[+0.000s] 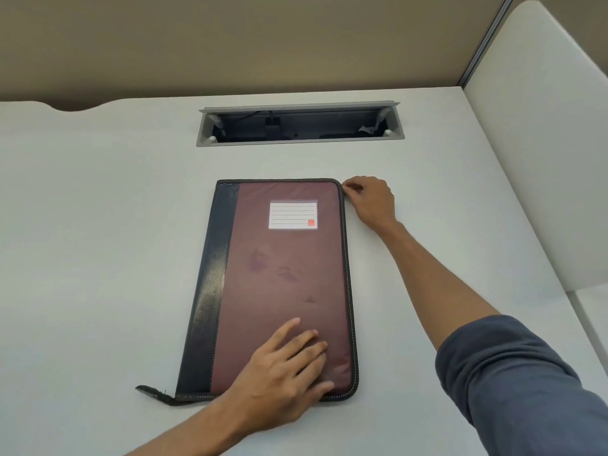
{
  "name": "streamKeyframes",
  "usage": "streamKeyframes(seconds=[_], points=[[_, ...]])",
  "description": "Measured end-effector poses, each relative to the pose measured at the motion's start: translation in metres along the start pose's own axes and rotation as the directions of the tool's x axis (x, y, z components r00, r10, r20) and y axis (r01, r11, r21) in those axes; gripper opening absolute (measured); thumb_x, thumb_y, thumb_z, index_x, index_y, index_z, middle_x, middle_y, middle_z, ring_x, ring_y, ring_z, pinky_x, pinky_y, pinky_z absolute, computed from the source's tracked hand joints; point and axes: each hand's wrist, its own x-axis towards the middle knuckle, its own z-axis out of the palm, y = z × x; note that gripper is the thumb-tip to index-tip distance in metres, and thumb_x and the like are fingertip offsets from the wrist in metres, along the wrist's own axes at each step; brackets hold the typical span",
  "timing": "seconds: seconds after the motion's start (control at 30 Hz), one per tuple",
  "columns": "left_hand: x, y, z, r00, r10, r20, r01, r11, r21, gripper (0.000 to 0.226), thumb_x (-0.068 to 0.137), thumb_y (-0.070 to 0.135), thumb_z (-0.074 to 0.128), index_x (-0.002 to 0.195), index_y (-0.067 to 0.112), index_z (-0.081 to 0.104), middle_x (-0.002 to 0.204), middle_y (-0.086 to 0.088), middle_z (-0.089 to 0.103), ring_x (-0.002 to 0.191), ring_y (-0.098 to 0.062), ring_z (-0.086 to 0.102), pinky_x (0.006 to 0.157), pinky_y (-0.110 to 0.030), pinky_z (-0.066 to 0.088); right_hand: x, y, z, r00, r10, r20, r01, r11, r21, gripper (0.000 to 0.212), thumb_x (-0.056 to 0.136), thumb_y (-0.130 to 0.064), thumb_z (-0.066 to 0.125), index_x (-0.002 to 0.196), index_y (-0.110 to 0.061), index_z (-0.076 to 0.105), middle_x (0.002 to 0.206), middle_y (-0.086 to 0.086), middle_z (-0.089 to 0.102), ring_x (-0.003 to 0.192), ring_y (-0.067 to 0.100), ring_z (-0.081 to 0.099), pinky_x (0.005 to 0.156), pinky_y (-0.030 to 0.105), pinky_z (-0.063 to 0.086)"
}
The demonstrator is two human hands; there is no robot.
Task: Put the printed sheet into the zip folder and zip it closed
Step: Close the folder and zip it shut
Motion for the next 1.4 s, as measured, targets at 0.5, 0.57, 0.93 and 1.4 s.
streamKeyframes(seconds=[0.5,0.57,0.93,1.4], points=[[0.149,-0.126,0.048,0.893,-0.448,0.045,0.449,0.893,-0.022,0.036,0.089,0.039,0.052,0.102,0.008,0.065,0.113,-0.011,0.065,0.106,-0.030,0.059,0.095,-0.042,0.035,0.006,-0.006,-0.011,0.999,0.016,0.047,-0.030,0.952,0.304,0.014,0.086,-0.010,0.068,0.097,-0.009,0.076,0.090,0.004,0.075,0.087,0.015,0.068,0.083,0.022,0.051],[0.169,-0.140,0.057,0.855,-0.502,0.129,0.507,0.862,-0.013,0.050,0.091,0.047,0.048,0.123,0.009,0.056,0.134,-0.014,0.054,0.124,-0.030,0.048,0.102,-0.045,0.029,0.007,-0.007,-0.012,0.998,0.050,0.029,-0.057,0.935,0.349,0.014,0.084,-0.011,0.070,0.097,-0.009,0.075,0.082,0.003,0.073,0.080,0.012,0.066,0.075,0.019,0.051],[0.253,-0.172,0.078,0.777,-0.584,0.238,0.607,0.794,-0.034,0.032,0.084,0.039,0.053,0.086,0.013,0.071,0.087,-0.006,0.068,0.086,-0.027,0.061,0.083,-0.040,0.040,0.013,-0.009,-0.010,0.986,0.164,0.031,-0.160,0.879,0.450,0.012,0.084,-0.009,0.067,0.095,-0.009,0.072,0.083,0.005,0.075,0.078,0.011,0.070,0.064,0.019,0.048],[0.291,-0.202,0.079,0.551,-0.664,0.505,0.797,0.598,-0.083,0.025,0.071,0.018,0.062,0.061,0.016,0.039,0.073,-0.003,0.051,0.071,-0.024,0.050,0.053,-0.027,0.034,-0.017,-0.018,0.000,0.972,0.214,0.094,-0.232,0.937,0.261,0.028,0.082,-0.042,0.070,0.098,-0.020,0.075,0.091,-0.005,0.075,0.087,0.010,0.069,0.083,0.036,0.055]])
